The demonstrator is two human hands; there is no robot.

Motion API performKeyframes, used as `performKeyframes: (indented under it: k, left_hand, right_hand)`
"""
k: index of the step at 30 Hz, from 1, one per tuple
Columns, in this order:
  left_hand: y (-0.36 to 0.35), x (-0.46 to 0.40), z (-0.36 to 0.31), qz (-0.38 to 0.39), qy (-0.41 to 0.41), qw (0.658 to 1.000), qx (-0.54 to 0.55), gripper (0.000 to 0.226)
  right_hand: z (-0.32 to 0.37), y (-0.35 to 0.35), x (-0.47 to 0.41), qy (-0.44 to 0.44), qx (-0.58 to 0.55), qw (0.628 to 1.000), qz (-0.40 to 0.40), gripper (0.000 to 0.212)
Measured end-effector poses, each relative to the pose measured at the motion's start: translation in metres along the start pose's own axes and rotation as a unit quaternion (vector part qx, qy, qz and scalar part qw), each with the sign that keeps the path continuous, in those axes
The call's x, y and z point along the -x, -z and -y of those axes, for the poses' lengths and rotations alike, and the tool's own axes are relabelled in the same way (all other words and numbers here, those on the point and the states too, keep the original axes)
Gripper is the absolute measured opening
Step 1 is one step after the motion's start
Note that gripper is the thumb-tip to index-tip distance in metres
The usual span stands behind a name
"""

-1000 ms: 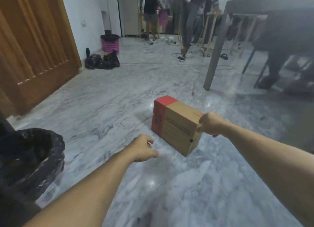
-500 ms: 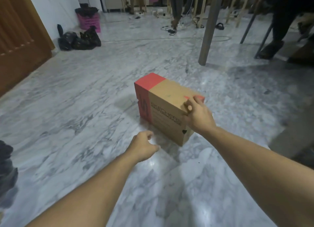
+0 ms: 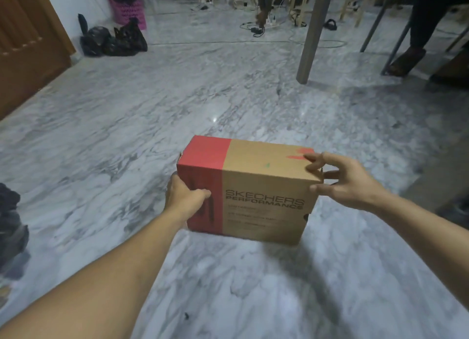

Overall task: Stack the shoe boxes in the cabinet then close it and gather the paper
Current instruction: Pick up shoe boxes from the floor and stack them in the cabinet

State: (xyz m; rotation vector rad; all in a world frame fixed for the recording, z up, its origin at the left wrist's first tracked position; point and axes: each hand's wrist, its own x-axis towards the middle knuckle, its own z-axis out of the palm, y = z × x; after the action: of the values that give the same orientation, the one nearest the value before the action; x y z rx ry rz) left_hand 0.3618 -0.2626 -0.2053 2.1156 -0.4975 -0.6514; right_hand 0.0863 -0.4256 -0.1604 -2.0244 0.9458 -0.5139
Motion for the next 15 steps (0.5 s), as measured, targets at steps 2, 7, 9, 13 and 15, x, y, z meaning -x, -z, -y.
performKeyframes:
  k: [2,7,9,13,15]
  left_hand:
    - [0.004,0.006,0.008,0.017,0.009,0.998,0.056,0.052]
    - [0.013,0.019,0.031,0.017,-0.023,0.988,0.150,0.036]
    - [0.016,0.027,0.038,0.018,-0.027,0.987,0.160,0.039]
    - [0.021,0.050,0.059,0.071,0.004,0.984,0.165,0.045]
    - [0.023,0.063,0.068,0.098,0.029,0.983,0.151,0.046]
  right_hand:
    - [0.001,0.009,0.003,-0.019,-0.069,0.997,0.023,0.025]
    - [-0.014,0.006,0.002,-0.050,-0.145,0.987,-0.056,0.035]
    - [-0.027,-0.010,0.001,-0.076,-0.194,0.969,-0.131,0.048]
    - [-0.042,-0.050,0.014,-0.138,-0.202,0.965,-0.093,0.047]
    - [-0.044,-0.068,0.025,-0.140,-0.169,0.974,-0.058,0.038]
